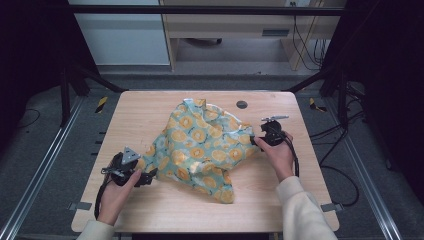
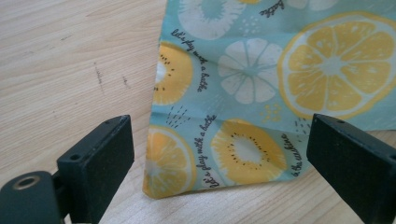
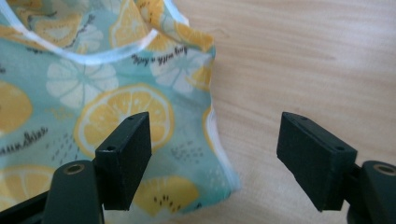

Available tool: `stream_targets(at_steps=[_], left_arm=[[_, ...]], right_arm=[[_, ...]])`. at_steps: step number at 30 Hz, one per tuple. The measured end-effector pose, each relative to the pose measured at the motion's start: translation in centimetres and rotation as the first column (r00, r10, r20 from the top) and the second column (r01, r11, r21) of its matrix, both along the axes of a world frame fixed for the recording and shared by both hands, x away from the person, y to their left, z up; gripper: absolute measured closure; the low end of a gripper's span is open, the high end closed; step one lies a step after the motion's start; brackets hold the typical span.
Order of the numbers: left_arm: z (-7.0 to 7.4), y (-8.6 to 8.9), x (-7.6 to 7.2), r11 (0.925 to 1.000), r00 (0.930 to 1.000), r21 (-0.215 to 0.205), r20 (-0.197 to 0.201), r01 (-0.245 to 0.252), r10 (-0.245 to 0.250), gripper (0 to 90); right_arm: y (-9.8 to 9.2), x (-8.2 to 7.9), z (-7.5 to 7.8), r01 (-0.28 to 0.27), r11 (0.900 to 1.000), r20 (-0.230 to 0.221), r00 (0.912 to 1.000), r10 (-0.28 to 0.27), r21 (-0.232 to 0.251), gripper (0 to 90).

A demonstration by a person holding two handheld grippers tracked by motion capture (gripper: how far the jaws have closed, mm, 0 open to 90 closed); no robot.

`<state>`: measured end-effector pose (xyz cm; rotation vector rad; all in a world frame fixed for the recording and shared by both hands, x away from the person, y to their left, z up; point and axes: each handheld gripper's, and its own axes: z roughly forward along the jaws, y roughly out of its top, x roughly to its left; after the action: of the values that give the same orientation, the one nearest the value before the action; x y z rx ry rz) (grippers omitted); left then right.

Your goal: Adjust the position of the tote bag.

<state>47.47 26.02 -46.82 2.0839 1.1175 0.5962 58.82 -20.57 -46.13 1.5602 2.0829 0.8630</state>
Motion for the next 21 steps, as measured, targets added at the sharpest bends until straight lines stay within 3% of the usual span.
stream_targets(at_steps=[3,6,13,21], left_arm=[[0.1,-0.2,0.0,0.9999,1.0,0.007,0.003,0.007,-0.007,7.3],[0.0,-0.2,0.0,0.9999,1.0,0.014,0.006,0.007,-0.007,7.3],[0.1,-0.1,-0.1,1.0,1.0,0.008,0.009,0.001,-0.001,7.3],[0.1,0.1,0.0,1.0,1.0,0.009,0.007,-0.002,0.001,7.3]], right_arm=[[-0.3,-0.6,-0.6,0.0,1.0,-0.012,0.9999,0.0,-0.005,24.2],[-0.3,-0.9,-1.0,0.005,0.999,-0.032,0.9995,-0.004,0.039,23.7],[1.0,-1.2,-1.8,-0.042,0.999,-0.049,0.9979,0.041,-0.017,26.0],[1.0,-1.1,-2.3,-0.052,0.998,-0.074,0.996,0.05,-0.031,31.5]])
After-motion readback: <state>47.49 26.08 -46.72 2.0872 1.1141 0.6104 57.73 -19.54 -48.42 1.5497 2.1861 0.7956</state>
